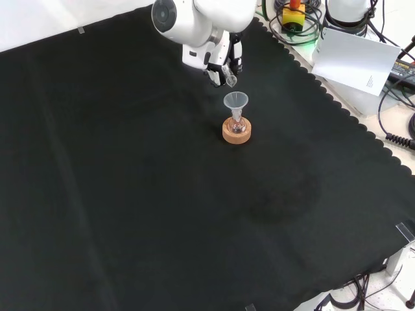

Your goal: Pour the water from the graduated cylinder into the round-bottom flask.

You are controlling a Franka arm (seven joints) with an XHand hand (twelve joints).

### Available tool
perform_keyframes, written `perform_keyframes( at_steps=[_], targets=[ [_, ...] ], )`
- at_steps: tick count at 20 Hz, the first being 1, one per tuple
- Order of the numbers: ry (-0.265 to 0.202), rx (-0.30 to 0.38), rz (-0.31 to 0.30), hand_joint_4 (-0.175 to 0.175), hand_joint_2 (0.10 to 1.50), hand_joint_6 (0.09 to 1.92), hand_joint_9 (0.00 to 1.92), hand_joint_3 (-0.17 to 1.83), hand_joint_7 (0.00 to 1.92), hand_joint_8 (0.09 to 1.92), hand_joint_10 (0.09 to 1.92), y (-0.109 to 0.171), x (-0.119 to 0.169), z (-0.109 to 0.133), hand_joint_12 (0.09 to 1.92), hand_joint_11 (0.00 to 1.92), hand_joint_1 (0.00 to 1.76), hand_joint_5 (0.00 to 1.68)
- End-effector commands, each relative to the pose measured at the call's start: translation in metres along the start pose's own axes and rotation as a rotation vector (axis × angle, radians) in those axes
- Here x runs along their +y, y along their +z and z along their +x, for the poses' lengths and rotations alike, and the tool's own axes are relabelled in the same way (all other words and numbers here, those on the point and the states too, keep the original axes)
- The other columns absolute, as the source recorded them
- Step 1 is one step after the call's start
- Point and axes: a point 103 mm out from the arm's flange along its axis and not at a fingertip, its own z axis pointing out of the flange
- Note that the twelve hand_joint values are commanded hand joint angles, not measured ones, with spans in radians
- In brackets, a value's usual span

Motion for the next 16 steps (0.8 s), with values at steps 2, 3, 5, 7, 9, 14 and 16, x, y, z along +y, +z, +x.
perform_keyframes(
  at_steps=[2, 3, 5, 7, 9, 14, 16],
  targets=[
    [0.024, -0.039, 0.069, -0.175, 1.10, 0.97, 1.43, 0.00, 1.03, 0.96, 0.09, -0.005, 0.000, 0.008, 0.74, 1.27, 1.26, 1.00],
    [0.028, -0.044, 0.080, -0.175, 1.10, 0.97, 1.43, 0.00, 1.03, 0.96, 0.09, -0.006, 0.000, 0.009, 0.74, 1.27, 1.26, 1.00],
    [0.034, -0.049, 0.092, -0.175, 1.10, 0.97, 1.43, 0.00, 1.03, 0.96, 0.09, -0.007, 0.000, 0.010, 0.73, 1.27, 1.26, 1.00],
    [0.044, -0.059, 0.101, -0.175, 1.10, 0.97, 1.43, 0.00, 1.03, 0.96, 0.09, -0.009, 0.000, 0.011, 0.73, 1.27, 1.26, 1.00],
    [0.053, -0.071, 0.109, -0.175, 1.10, 0.97, 1.43, 0.00, 1.03, 0.96, 0.09, -0.010, -0.002, 0.012, 0.73, 1.27, 1.26, 1.00],
    [0.063, -0.082, 0.121, -0.175, 1.10, 0.97, 1.43, 0.00, 1.03, 0.96, 0.09, -0.016, -0.006, 0.014, 0.73, 1.27, 1.26, 1.00],
    [0.066, -0.087, 0.128, -0.175, 1.10, 0.97, 1.43, 0.00, 1.03, 0.96, 0.09, -0.018, -0.008, 0.015, 0.73, 1.27, 1.26, 1.00]
  ],
)
